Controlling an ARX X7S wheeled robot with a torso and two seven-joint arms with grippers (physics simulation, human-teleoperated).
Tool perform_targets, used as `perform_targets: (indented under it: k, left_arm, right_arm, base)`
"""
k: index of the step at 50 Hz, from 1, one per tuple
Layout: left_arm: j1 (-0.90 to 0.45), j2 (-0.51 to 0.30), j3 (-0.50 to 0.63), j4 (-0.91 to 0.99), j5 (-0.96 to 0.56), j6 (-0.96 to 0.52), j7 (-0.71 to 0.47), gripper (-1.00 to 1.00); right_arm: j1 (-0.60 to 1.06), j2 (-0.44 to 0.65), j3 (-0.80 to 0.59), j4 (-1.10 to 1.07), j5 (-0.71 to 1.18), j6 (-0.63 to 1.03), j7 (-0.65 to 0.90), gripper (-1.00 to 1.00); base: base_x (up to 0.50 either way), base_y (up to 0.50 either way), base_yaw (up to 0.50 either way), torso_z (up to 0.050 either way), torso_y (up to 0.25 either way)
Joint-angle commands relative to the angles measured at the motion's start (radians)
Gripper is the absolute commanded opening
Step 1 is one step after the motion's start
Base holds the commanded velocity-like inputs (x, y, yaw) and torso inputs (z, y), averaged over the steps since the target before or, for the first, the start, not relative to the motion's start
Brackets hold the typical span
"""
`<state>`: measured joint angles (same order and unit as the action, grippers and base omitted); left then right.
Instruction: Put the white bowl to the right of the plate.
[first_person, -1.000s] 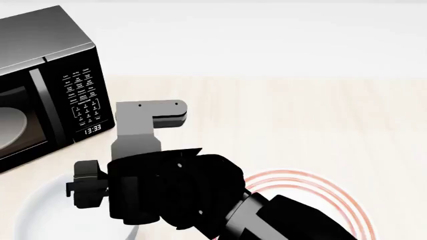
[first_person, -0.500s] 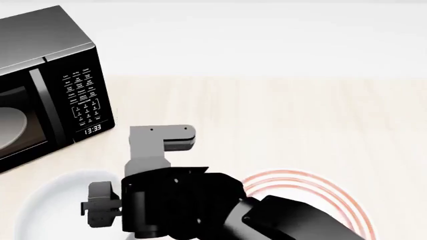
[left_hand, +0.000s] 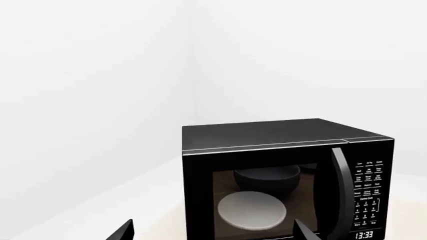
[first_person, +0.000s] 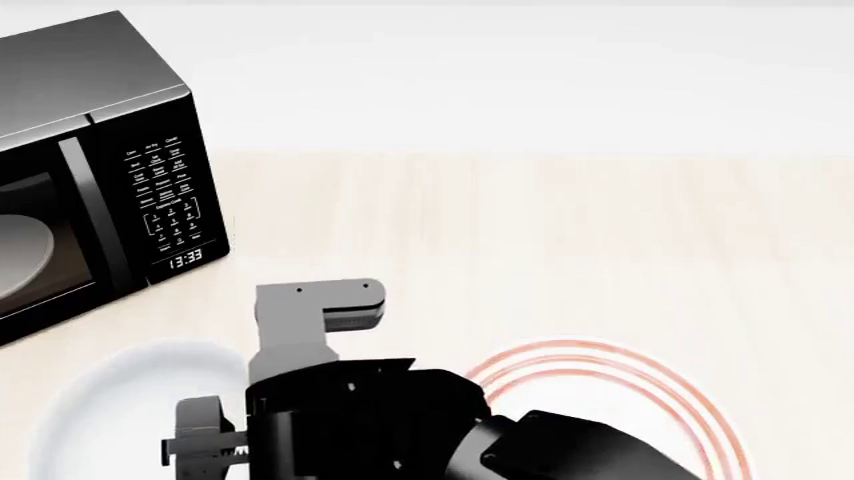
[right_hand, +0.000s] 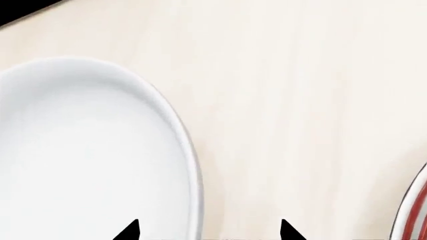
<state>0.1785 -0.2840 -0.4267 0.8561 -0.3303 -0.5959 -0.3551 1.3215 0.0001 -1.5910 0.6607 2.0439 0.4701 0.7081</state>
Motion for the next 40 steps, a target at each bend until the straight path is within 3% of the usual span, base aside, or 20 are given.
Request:
perform_targets:
  k: [1, 35, 36, 40]
  left_arm:
    - [0.0, -0.004, -0.004, 0.0, -0.008, -0.001, -0.004, 1.0]
    - [0.019, -0.009, -0.007, 0.006, -0.014, 0.017, -0.016, 1.0]
    - [0.018, -0.01, -0.006, 0.005, -0.015, 0.016, -0.016, 1.0]
    - [0.016, -0.011, -0.005, 0.005, -0.016, 0.014, -0.019, 1.0]
  right_arm:
    - [-0.009, 0.0, -0.002, -0.01, -0.006, 0.003, -0.003, 1.0]
    - [-0.059, 0.0, 0.0, -0.011, -0.033, 0.012, -0.029, 1.0]
    - [-0.061, 0.0, 0.004, -0.008, -0.011, 0.016, -0.057, -1.0]
    - [-0.056, 0.0, -0.002, -0.015, -0.021, 0.008, -0.036, -1.0]
  base:
    - [0.0, 0.0, 0.0, 0.0, 0.0]
    - [0.0, 0.0, 0.0, 0.0, 0.0]
    - [0.0, 0.0, 0.0, 0.0, 0.0]
    - [0.0, 0.0, 0.0, 0.0, 0.0]
